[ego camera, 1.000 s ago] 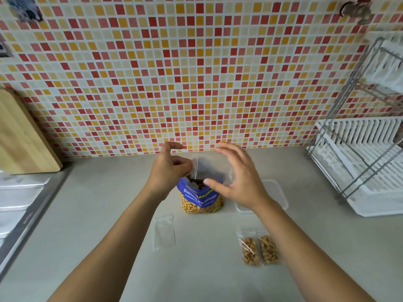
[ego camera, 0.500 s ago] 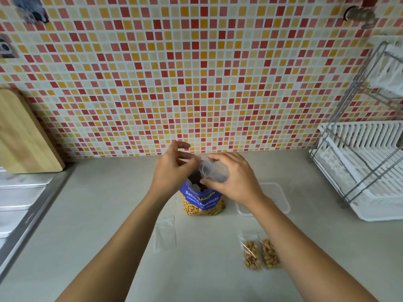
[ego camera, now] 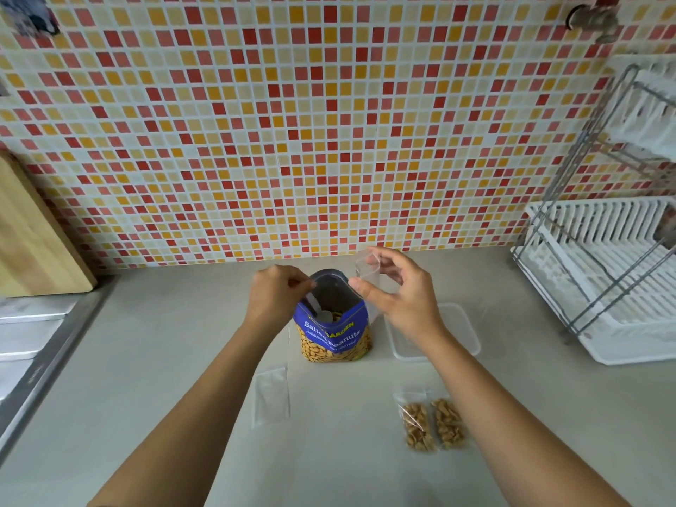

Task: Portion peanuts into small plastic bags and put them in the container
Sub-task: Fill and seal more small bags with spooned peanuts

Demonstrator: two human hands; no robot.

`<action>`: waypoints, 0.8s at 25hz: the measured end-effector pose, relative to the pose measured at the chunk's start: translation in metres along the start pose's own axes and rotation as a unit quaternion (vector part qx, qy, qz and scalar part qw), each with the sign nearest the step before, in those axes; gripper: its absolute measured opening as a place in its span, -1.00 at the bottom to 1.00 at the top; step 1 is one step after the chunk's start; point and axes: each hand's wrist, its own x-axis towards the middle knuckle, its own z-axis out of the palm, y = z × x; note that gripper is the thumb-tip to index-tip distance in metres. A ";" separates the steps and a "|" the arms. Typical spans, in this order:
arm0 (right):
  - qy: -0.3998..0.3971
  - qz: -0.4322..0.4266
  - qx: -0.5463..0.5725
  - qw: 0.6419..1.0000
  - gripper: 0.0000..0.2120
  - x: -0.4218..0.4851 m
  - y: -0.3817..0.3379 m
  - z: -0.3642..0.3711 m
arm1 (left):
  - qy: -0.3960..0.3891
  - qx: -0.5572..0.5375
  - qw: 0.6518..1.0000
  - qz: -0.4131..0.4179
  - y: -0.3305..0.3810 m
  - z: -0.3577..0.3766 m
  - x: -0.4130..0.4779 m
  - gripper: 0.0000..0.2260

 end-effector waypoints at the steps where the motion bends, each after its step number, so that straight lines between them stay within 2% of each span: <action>1: 0.001 0.009 0.006 1.000 -0.48 -0.001 0.002 0.001 | -0.023 0.020 0.999 0.026 0.006 0.004 -0.002 -0.82; 5: 0.006 0.041 0.013 0.999 -0.44 -0.003 0.008 0.007 | -0.082 0.082 0.990 0.075 0.011 0.018 -0.005 -0.80; 9: 0.014 0.049 0.031 0.998 -0.38 -0.001 0.004 0.005 | -0.100 0.066 0.990 0.080 0.008 0.016 -0.002 -0.79; 12: 0.011 0.044 0.039 0.998 -0.36 -0.001 0.000 0.005 | -0.083 0.000 0.993 0.089 0.008 0.008 0.000 -0.79; 13: 0.006 0.047 0.034 0.998 -0.37 -0.002 0.002 0.005 | -0.047 0.015 0.995 0.091 0.007 0.004 0.002 -0.78; 16: -0.037 0.084 0.008 0.996 -0.47 -0.009 0.015 0.006 | 0.053 0.181 0.978 0.085 0.003 -0.005 0.003 -0.75; 18: -0.061 0.120 -0.001 0.991 -0.52 -0.016 0.026 0.009 | 0.022 0.240 0.968 0.065 0.004 -0.001 -0.001 -0.73; 20: -0.060 0.141 0.005 0.988 -0.57 -0.020 0.031 0.011 | -0.032 0.221 0.974 0.022 0.006 0.012 -0.006 -0.71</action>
